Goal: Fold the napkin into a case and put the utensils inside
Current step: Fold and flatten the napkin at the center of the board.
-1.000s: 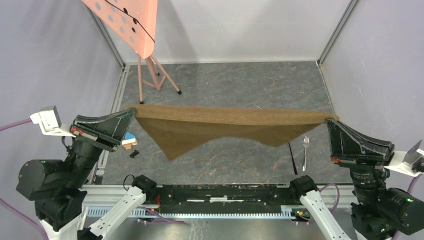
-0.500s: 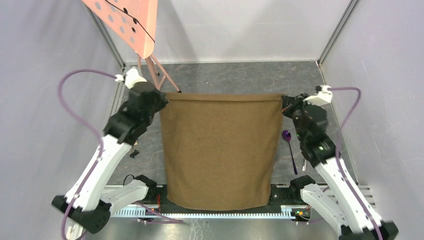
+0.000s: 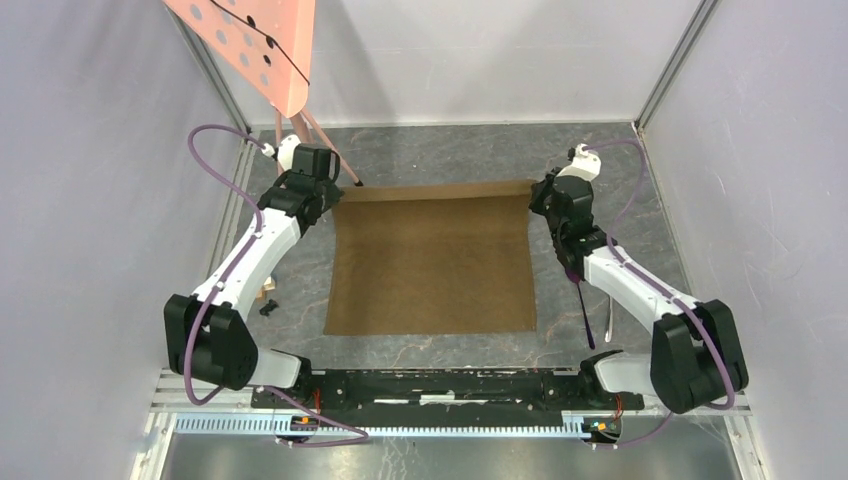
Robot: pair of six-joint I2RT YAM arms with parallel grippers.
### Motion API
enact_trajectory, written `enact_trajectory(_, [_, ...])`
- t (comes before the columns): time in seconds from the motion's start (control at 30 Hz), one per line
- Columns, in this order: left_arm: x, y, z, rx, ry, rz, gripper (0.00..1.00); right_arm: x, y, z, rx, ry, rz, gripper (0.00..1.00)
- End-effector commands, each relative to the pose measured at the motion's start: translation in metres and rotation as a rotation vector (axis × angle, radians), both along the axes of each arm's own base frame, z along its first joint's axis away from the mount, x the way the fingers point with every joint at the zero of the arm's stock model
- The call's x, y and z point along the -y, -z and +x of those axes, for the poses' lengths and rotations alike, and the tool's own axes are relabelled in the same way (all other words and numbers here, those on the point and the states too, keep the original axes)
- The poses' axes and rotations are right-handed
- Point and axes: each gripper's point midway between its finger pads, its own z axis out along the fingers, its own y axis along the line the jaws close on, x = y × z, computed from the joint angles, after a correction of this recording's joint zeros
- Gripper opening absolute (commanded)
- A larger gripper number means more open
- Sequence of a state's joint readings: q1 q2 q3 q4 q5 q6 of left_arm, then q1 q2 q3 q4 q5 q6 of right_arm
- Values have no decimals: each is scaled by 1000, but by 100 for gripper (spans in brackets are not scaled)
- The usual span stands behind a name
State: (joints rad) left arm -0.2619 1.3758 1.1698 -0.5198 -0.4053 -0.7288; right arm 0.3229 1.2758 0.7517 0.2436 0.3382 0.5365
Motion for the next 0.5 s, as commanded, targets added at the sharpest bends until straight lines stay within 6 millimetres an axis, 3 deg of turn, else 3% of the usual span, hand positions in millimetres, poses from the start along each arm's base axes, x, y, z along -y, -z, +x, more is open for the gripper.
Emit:
enact_trajectory(0.0, [-9, -21, 16, 73, 10, -3, 2, 3, -26, 20, 78, 1, -41, 0])
enact_trajectory(0.17, [-12, 4, -12, -40, 20, -7, 2, -6, -3, -3, -51, -91, -57, 0])
enact_trajectory(0.3, [3, 40, -51, -164, 113, -75, 2, -17, 19, -45, -127, -210, -22, 0])
enact_trajectory(0.47, [5, 67, -105, -264, 136, -130, 2, -24, 61, -101, -285, -338, -4, 0])
